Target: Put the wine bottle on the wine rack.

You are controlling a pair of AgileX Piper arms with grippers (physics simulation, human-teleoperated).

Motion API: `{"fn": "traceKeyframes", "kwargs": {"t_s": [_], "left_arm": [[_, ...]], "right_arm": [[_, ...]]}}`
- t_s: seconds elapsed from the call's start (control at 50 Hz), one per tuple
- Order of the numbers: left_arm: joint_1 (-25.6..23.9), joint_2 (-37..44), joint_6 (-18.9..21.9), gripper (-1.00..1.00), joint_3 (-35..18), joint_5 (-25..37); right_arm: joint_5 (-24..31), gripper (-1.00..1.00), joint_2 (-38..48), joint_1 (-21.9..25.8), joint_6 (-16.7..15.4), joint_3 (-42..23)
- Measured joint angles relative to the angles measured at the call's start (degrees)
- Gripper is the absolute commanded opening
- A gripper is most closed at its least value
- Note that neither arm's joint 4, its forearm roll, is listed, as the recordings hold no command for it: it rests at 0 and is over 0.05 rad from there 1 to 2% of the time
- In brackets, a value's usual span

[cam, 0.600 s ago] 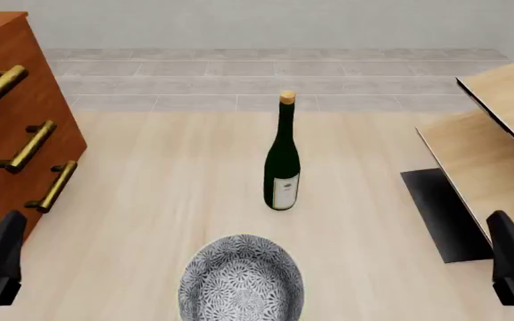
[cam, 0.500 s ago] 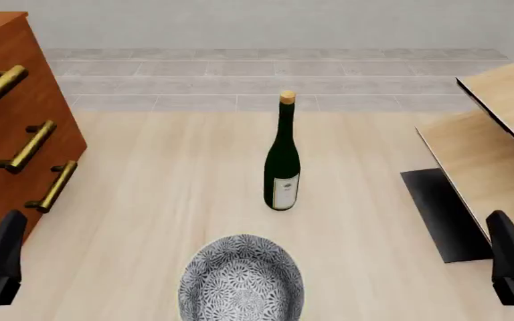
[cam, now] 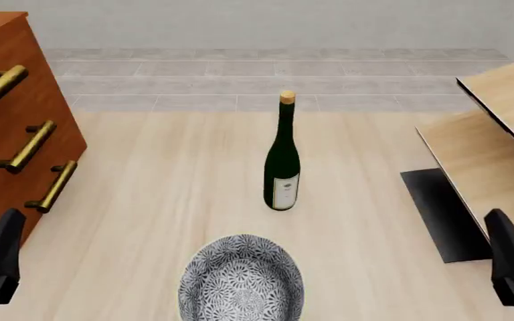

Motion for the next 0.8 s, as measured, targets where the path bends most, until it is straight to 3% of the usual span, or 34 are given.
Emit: {"fn": "traceKeyframes", "kwargs": {"t_s": [0.32,0.54,0.8], "left_arm": [[-0.62,0.07,0.33,1.0,-0.94,0.51],[-1.16,-0.1,0.91,1.0,-2.61,1.61],[-1.37,-0.19,1.75,1.0,-3.69,2.27]], "right_arm": [[2.05,1.0,2.35,9.8,-5.05,-4.57],[-3.15,1.0,12.26,16.82,-9.38,-8.03],[-10.5,1.0,25.62,22.99,-12.02,-12.32]]}}
